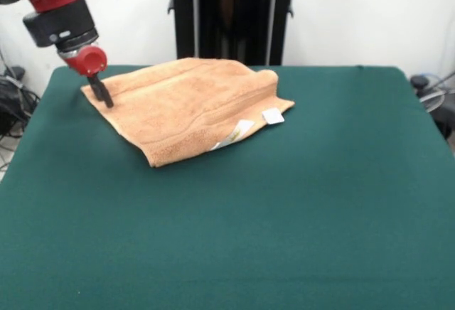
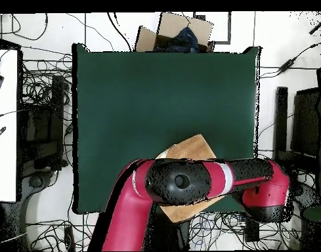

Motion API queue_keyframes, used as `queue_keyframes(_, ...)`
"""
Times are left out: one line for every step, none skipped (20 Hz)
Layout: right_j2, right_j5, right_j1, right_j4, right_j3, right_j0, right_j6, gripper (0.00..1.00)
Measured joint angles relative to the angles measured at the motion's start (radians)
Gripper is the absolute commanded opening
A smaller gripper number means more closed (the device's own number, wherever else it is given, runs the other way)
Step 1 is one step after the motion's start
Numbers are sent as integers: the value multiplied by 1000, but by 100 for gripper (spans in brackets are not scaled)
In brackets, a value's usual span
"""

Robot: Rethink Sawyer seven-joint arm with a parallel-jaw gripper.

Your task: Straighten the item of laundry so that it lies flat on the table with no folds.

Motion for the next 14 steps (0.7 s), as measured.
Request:
queue_keyframes(0,2,0,-2,-3,0,0,100)
queue_keyframes(0,3,-1,-4,-6,-1,-1,100)
queue_keyframes(0,4,-1,-7,-9,-1,-2,100)
queue_keyframes(0,6,-2,-14,-16,-3,-6,100)
queue_keyframes(0,7,-4,-20,-22,-4,-10,100)
queue_keyframes(0,8,-6,-25,-28,-5,-15,100)
queue_keyframes(0,9,-7,-30,-34,-6,-20,100)
queue_keyframes(0,11,-9,-32,-39,-7,-24,100)
queue_keyframes(0,13,-10,-36,-45,-8,-27,100)
queue_keyframes(0,16,-12,-40,-52,-9,-32,100)
queue_keyframes(0,18,-14,-43,-58,-10,-34,100)
queue_keyframes(0,21,-16,-49,-68,-12,-37,100)
queue_keyframes(0,23,-18,-53,-75,-13,-38,100)
queue_keyframes(0,28,-20,-62,-90,-16,-38,100)
